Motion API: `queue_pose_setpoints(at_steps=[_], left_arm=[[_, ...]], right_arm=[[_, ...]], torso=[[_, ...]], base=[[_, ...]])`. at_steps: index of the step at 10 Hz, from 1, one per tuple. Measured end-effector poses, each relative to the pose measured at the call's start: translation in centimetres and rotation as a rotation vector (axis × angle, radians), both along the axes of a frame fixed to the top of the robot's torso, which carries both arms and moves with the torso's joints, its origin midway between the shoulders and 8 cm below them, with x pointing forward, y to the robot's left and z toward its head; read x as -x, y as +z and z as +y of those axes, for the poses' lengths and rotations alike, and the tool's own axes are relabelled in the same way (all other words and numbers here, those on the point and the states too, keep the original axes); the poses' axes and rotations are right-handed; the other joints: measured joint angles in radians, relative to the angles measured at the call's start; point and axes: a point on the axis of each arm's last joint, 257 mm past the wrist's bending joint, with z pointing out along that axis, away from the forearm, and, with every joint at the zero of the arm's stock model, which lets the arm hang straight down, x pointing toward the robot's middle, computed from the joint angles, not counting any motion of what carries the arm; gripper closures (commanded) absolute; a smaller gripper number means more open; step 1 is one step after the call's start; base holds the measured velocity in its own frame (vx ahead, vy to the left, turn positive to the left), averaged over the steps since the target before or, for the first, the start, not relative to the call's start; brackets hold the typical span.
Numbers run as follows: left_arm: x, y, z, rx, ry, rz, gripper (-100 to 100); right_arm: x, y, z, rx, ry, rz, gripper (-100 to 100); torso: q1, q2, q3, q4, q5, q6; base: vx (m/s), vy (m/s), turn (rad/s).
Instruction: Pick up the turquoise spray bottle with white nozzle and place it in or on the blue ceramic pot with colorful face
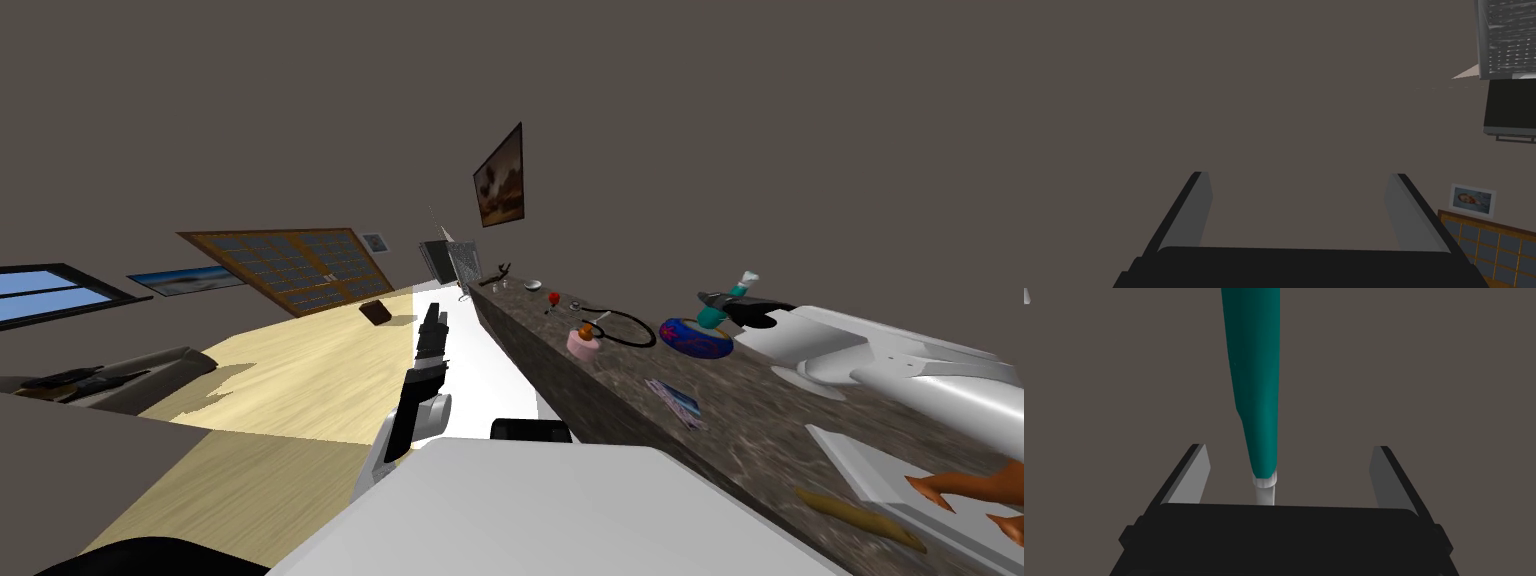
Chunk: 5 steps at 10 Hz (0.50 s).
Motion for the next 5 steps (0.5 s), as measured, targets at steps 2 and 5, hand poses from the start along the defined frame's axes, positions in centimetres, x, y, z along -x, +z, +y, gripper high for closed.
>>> queue_pose_setpoints(at_steps=[2, 5], left_arm=[[0.0, 0.0, 0.0, 0.000, 0.000, 0.000, 0], [0.0, 0.0, 0.0, 0.000, 0.000, 0.000, 0]], right_arm=[[0.0, 1.2, 0.2, -0.001, -0.004, 0.000, -100], [0.0, 2.7, 0.1, -0.001, -0.009, 0.003, -100]], torso=[[0.000, 0.000, 0.000, 0.000, 0.000, 0.000], [0.000, 0.000, 0.000, 0.000, 0.000, 0.000]], base=[[-0.013, -0.010, 0.017], [-0.012, -0.009, 0.019]])
